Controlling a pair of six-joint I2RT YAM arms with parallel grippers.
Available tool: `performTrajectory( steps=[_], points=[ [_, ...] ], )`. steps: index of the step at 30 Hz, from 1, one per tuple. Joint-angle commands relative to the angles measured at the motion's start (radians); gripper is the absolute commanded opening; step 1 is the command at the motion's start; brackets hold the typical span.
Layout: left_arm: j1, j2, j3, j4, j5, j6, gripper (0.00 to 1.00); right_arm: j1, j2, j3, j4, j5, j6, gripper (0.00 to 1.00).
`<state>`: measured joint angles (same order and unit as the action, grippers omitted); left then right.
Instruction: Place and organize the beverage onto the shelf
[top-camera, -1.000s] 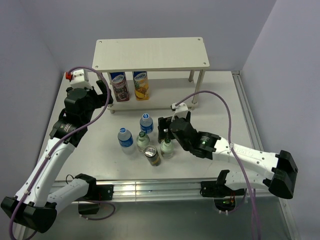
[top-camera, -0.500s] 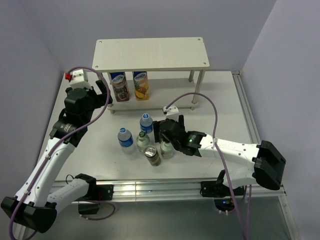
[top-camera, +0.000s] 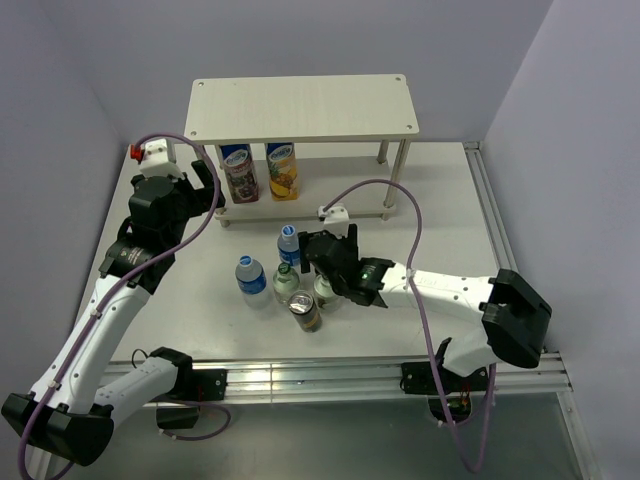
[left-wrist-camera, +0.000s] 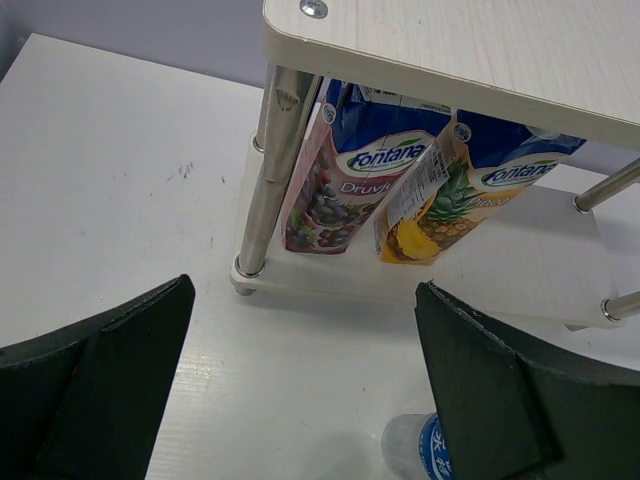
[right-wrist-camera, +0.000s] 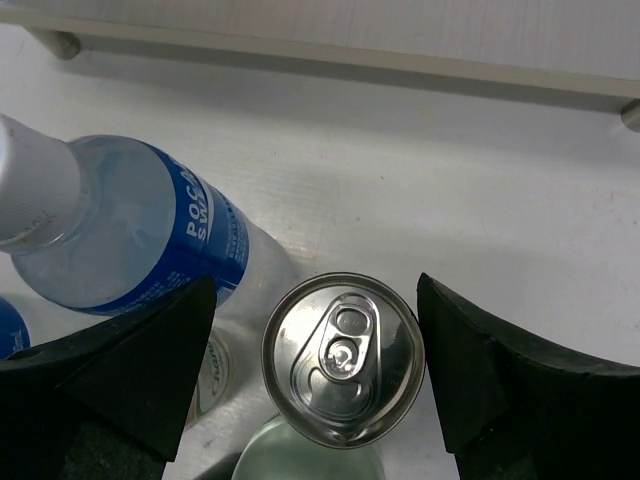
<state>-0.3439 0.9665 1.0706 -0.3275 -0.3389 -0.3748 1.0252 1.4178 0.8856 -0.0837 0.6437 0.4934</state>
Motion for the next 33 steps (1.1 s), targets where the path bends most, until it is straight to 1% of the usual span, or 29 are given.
performTrajectory(
  steps=[1, 8, 13, 15, 19, 21, 26, 27, 28, 33],
  points=[
    [-0.003, -0.008, 0.011, 0.004, -0.015, 0.019, 0.99, 0.006, 0.065, 0.033, -0.019, 0.031, 0.02, 0.88],
    [-0.003, -0.006, 0.009, 0.004, -0.022, 0.019, 0.99, 0.006, 0.026, 0.009, -0.047, 0.028, 0.039, 0.88],
    [-0.003, -0.003, 0.014, 0.001, -0.025, 0.019, 0.99, 0.006, -0.02, 0.007, -0.108, 0.028, 0.056, 0.88],
    [-0.003, -0.003, 0.012, 0.001, -0.026, 0.019, 0.99, 0.006, -0.029, 0.009, -0.135, 0.022, 0.069, 0.85],
    [-0.003, -0.005, 0.012, -0.001, -0.032, 0.017, 0.99, 0.006, -0.049, 0.01, -0.182, 0.017, 0.093, 0.7],
    [-0.003, -0.003, 0.012, -0.004, -0.035, 0.017, 0.99, 0.006, -0.057, 0.003, -0.191, 0.017, 0.1, 0.68],
    [-0.003, -0.008, 0.012, -0.004, -0.038, 0.017, 0.99, 0.006, -0.053, -0.013, -0.186, 0.024, 0.102, 0.59],
    [-0.003, -0.005, 0.012, -0.007, -0.038, 0.017, 0.99, 0.006, -0.048, -0.007, -0.186, 0.022, 0.102, 0.58],
    [-0.003, -0.005, 0.012, -0.002, -0.038, 0.017, 0.99, 0.006, -0.04, -0.002, -0.191, 0.024, 0.102, 0.54],
    [-0.003, -0.003, 0.012, -0.004, -0.04, 0.019, 0.99, 0.006, -0.04, 0.053, -0.211, 0.042, 0.083, 0.45]
  ],
)
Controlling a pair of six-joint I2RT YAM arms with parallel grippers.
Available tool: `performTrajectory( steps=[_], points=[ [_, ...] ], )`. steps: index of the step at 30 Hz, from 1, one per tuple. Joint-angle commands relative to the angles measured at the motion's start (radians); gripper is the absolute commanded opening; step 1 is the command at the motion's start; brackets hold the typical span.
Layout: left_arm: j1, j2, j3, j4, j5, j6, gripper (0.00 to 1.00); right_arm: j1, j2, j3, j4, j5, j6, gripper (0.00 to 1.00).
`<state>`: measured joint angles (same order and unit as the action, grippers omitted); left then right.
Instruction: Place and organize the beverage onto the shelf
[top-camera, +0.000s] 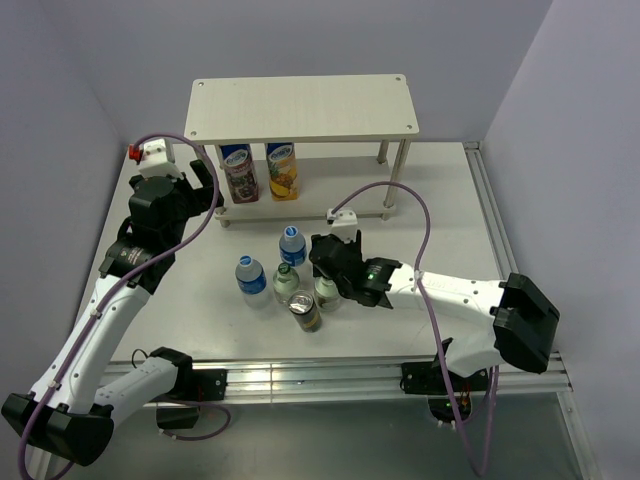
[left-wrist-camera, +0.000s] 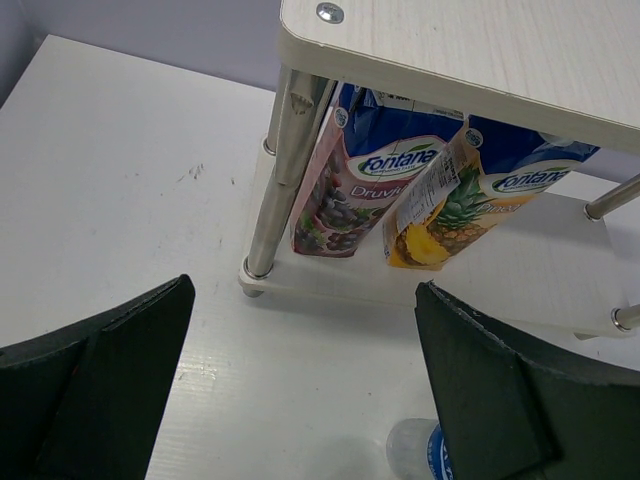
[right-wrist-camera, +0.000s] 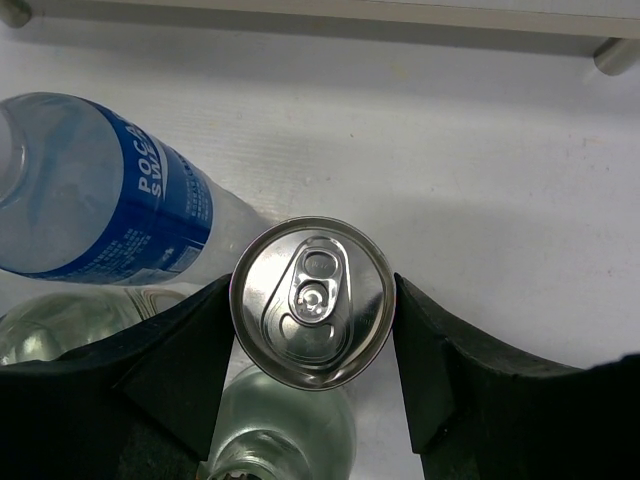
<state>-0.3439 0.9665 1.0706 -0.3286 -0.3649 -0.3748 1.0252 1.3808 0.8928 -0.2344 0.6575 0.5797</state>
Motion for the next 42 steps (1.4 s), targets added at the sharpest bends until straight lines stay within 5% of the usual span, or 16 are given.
performTrajectory(
  steps=[1, 17, 25, 42],
  points=[
    [-0.003, -0.006, 0.014, -0.004, -0.014, 0.017, 0.99, 0.006, -0.003, 0.06, -0.065, 0.04, -0.01, 0.44],
    [-0.003, -0.008, 0.014, -0.004, -0.023, 0.02, 0.99, -0.039, -0.002, 0.282, -0.114, 0.09, -0.124, 0.39],
    [-0.003, -0.008, 0.014, -0.004, -0.02, 0.019, 0.99, -0.164, 0.044, 0.366, -0.049, 0.034, -0.194, 0.37],
    [-0.003, 0.006, 0.014, -0.004, -0.014, 0.019, 0.99, -0.373, 0.333, 0.695, 0.021, -0.067, -0.235, 0.36]
  ],
)
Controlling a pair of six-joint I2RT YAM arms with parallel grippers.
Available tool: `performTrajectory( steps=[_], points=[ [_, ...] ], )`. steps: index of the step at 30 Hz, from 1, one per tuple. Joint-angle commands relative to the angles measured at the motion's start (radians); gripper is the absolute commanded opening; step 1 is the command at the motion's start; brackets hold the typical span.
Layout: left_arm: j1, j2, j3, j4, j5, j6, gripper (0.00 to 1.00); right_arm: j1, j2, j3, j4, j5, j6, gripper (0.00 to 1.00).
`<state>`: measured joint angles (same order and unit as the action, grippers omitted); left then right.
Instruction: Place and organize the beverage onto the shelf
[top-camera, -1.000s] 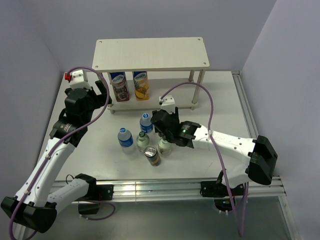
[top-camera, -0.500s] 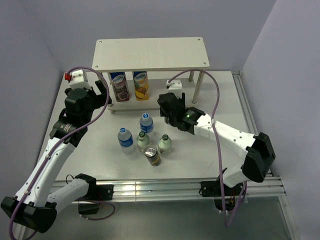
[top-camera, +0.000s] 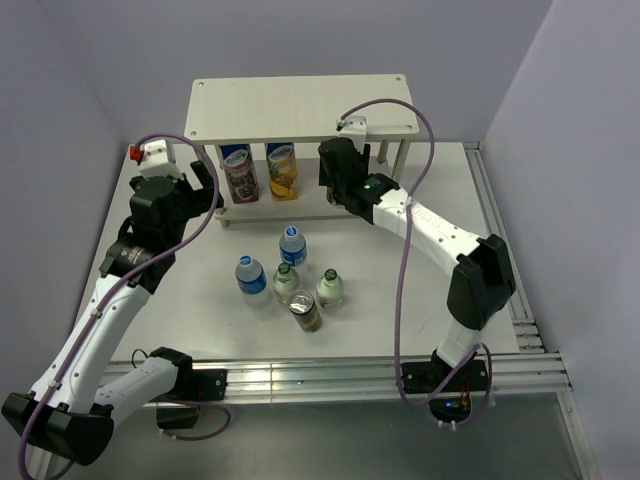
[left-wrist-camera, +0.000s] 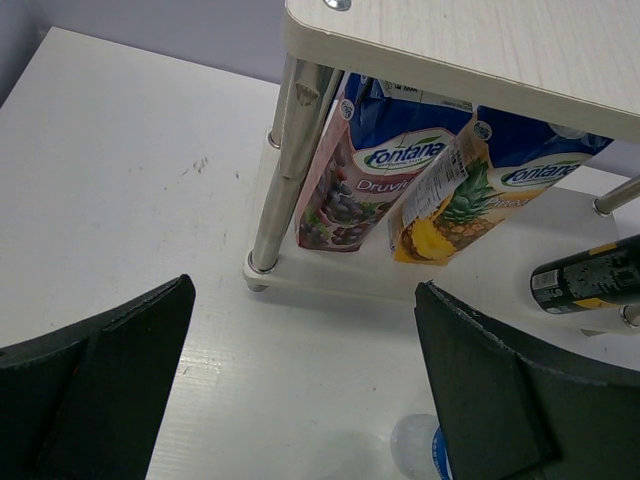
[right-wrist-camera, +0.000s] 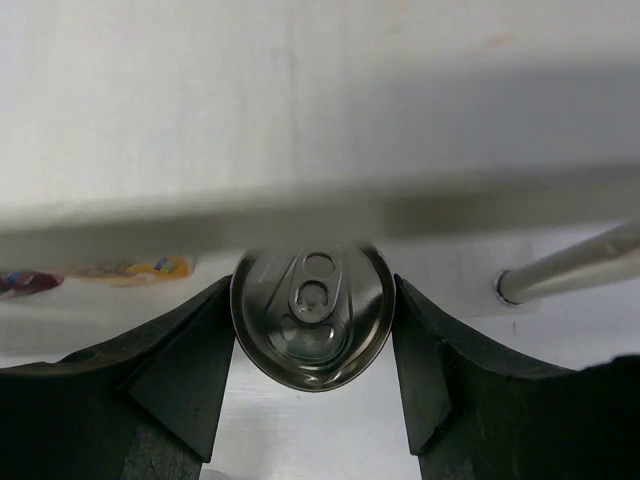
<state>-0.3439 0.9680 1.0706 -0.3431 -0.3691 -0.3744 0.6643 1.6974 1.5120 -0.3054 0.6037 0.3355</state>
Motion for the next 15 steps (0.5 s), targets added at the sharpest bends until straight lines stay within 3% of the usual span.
performTrajectory(
  steps=[1, 15],
  points=[
    [-0.003, 0.008, 0.014, 0.01, -0.008, 0.019, 0.99, -0.015, 0.028, 0.092, 0.095, -0.015, 0.011, 0.36],
    [-0.003, 0.011, 0.014, 0.01, -0.005, 0.019, 0.99, -0.017, 0.151, 0.143, 0.169, 0.005, 0.068, 0.34]
  ],
)
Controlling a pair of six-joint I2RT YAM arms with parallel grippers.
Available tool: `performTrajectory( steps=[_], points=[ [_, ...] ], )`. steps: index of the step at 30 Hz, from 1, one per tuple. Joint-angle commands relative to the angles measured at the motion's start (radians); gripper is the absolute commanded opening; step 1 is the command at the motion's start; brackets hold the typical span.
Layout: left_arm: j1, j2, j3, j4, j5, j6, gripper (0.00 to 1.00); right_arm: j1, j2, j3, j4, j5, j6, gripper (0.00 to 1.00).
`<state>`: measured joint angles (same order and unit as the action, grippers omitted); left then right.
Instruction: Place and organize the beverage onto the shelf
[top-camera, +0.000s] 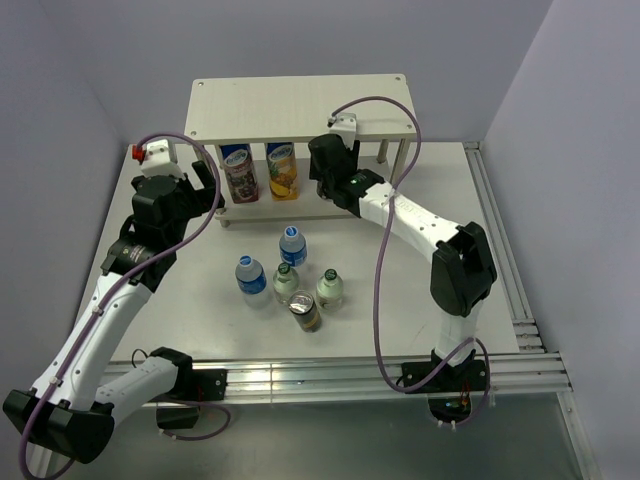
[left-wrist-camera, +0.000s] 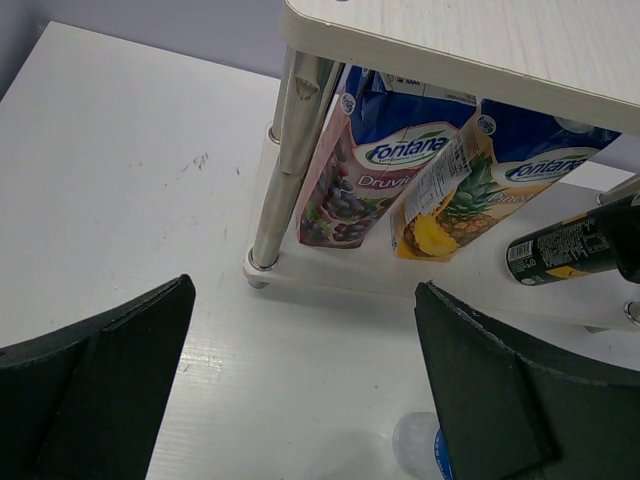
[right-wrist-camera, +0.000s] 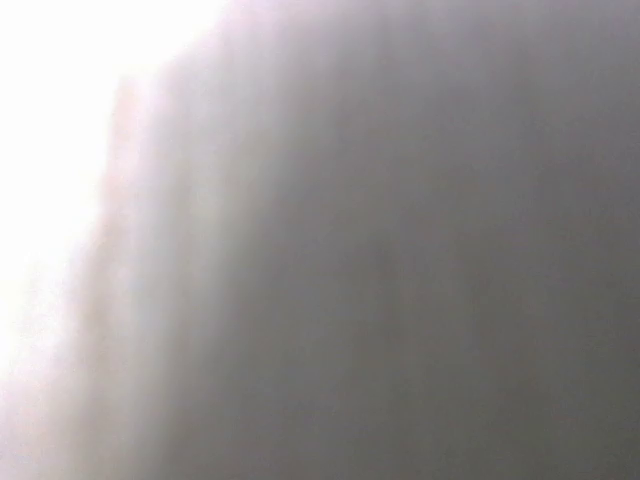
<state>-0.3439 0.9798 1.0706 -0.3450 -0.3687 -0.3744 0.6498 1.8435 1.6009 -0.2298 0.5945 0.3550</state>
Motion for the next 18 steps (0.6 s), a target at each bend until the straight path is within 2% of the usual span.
performTrajectory(
  steps=[1, 5, 18],
  points=[
    [-0.003, -0.001, 0.014, 0.012, -0.007, 0.019, 0.99, -0.003, -0.001, 0.03, 0.101, 0.014, 0.059, 0.33],
    [-0.003, -0.001, 0.014, 0.012, -0.006, 0.019, 0.99, 0.002, -0.001, -0.028, 0.168, 0.01, 0.085, 0.33],
    [-0.003, -0.003, 0.015, 0.009, -0.007, 0.019, 0.98, 0.07, 0.029, -0.137, 0.216, 0.096, 0.12, 0.28]
  ],
)
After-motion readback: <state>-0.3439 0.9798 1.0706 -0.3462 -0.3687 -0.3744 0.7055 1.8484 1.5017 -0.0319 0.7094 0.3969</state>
